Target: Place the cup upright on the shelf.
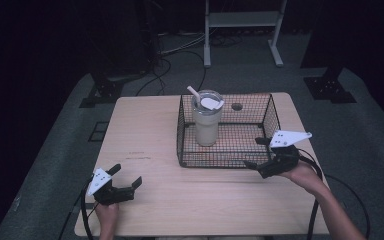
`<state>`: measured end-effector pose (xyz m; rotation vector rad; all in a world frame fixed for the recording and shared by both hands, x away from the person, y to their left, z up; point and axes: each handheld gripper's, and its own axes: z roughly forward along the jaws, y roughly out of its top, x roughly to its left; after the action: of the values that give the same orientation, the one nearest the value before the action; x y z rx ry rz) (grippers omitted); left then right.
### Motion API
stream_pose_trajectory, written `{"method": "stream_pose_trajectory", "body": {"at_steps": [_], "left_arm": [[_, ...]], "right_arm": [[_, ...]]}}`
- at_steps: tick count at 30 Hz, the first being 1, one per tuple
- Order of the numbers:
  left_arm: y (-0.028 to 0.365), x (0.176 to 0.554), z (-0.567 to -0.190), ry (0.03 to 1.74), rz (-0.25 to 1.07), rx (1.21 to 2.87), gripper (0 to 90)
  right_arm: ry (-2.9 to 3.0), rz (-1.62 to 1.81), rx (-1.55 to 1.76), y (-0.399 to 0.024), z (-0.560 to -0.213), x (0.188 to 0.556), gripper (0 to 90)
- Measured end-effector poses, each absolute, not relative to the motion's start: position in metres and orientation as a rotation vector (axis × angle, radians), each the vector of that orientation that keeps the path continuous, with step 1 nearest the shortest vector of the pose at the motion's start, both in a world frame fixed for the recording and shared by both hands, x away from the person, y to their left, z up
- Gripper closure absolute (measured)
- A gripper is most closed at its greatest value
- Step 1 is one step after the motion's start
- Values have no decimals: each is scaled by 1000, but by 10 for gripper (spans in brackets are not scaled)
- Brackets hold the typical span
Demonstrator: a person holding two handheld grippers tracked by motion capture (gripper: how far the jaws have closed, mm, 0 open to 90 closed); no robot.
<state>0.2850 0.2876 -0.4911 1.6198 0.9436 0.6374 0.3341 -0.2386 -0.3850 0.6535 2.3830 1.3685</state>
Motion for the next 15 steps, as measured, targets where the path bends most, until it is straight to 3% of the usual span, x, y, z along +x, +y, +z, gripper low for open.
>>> {"method": "stream_pose_trajectory", "body": {"at_steps": [15], "left_arm": [[287,285,-491,950,635,1620,0]], "right_arm": [[2353,1410,683,-248,-404,319,86]]}}
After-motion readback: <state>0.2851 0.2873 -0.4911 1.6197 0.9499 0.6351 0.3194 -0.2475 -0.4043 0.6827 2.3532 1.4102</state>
